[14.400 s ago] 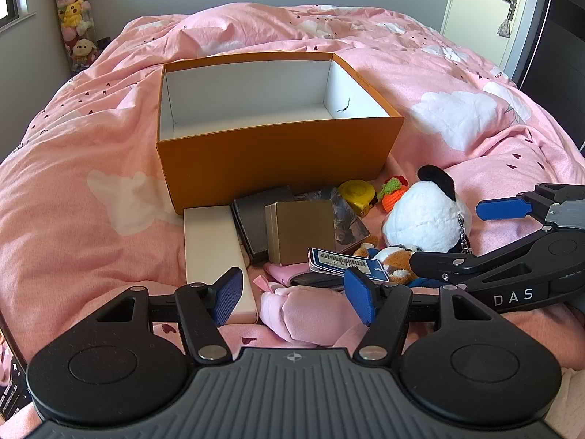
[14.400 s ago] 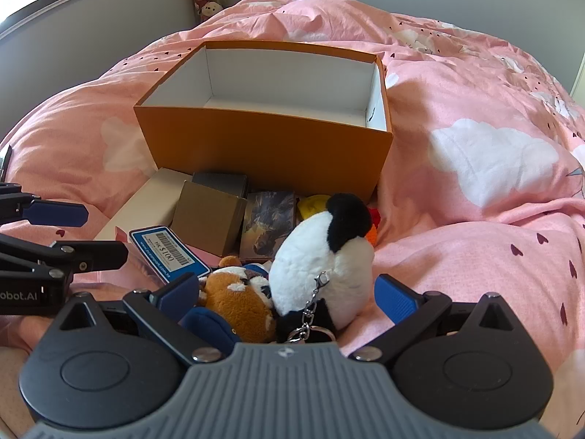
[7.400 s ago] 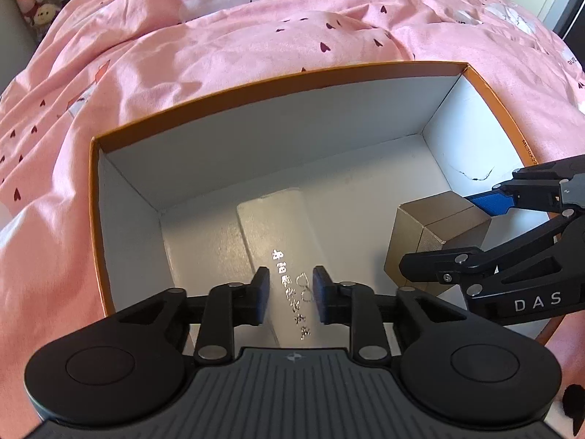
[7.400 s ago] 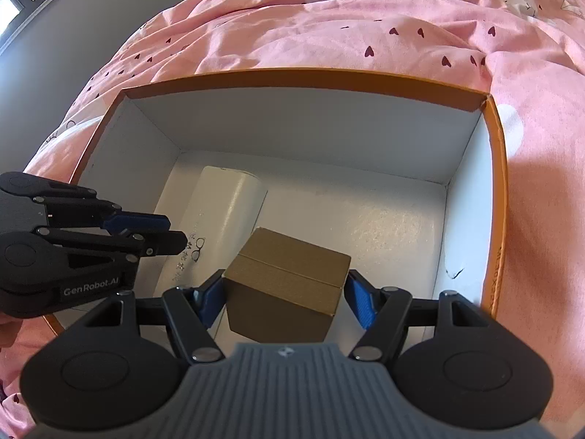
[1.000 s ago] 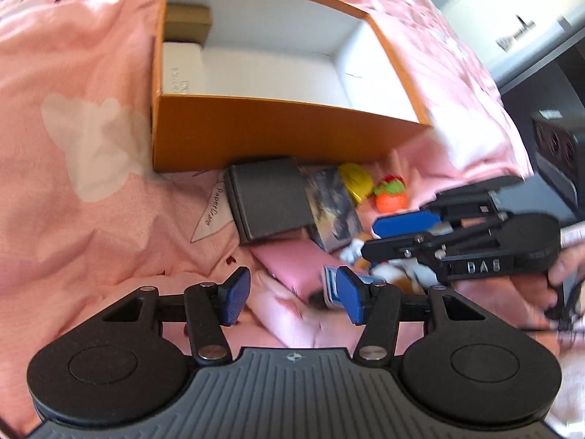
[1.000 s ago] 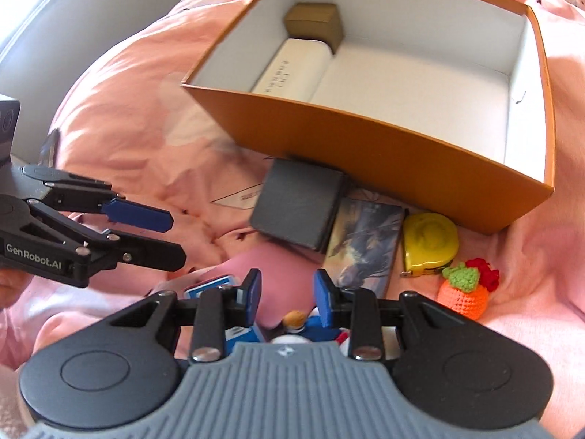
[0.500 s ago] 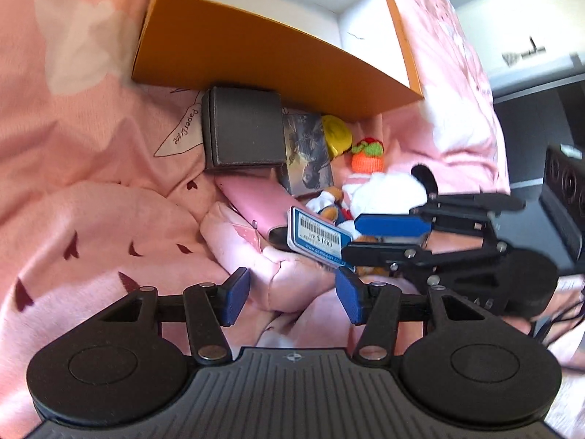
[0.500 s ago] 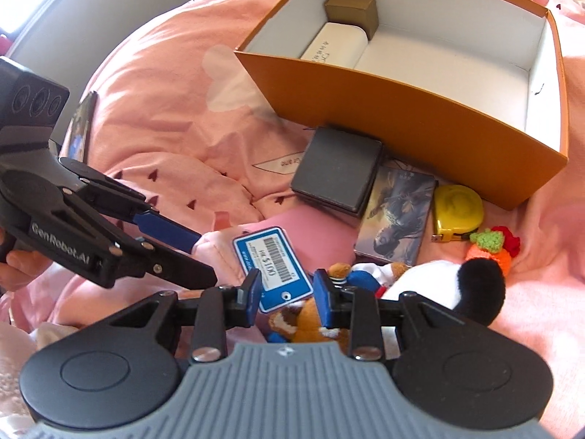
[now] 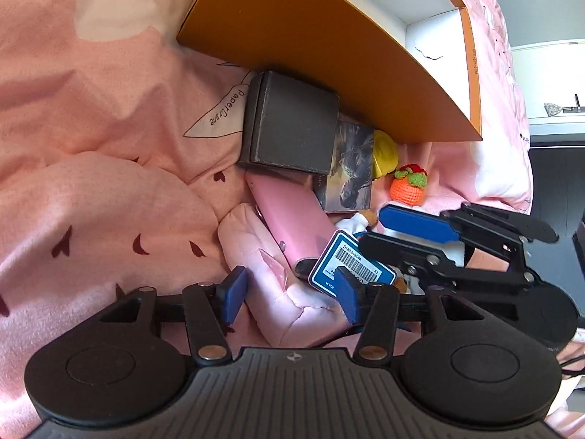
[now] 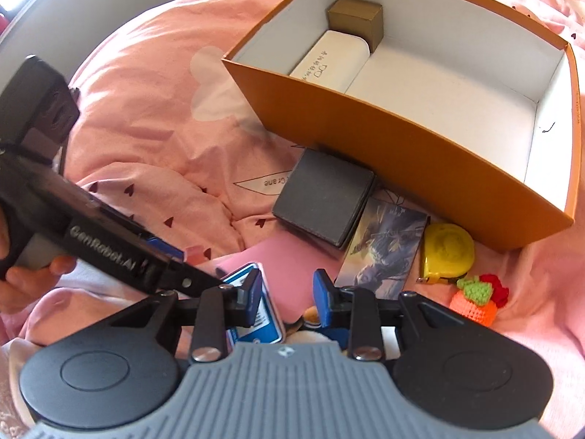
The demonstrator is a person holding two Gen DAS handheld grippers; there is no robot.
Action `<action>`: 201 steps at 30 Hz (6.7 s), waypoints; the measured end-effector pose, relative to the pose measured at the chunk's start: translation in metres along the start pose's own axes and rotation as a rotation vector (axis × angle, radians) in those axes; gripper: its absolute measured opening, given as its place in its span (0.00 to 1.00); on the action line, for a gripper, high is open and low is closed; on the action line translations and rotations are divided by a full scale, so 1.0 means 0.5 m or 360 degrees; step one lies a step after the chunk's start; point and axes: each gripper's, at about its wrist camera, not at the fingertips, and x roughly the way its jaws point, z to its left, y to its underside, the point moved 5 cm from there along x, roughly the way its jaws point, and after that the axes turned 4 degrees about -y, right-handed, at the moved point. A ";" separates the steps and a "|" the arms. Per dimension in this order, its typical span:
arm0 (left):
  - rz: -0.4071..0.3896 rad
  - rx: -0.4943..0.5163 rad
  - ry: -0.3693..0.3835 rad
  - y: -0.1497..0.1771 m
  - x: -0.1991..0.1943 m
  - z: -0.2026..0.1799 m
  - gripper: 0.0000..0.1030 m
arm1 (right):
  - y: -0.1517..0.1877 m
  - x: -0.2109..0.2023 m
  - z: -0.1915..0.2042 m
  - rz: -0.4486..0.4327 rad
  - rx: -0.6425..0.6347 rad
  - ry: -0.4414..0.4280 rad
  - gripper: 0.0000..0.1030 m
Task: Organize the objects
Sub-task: 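Grasp the pink pouch with the left tool while the right tool grasps the pink card wallet, then carry the pouch into the orange box with the left tool while the right tool drops the wallet inside, then lower the pink pouch into the orange box beside the wallet with the left tool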
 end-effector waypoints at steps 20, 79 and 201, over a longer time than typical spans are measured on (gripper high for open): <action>-0.0353 0.0700 -0.0601 0.001 -0.160 -0.069 0.11 | -0.064 0.068 0.028 0.0092 0.0120 -0.0194 0.34; -0.0312 0.0544 -0.0352 -0.026 -0.137 -0.099 0.34 | -0.026 0.019 -0.061 0.0182 0.0337 -0.0130 0.21; -0.1230 0.0749 -0.0815 -0.310 -0.154 -0.249 0.33 | -0.320 0.138 -0.299 -0.0036 -0.0375 0.0131 0.34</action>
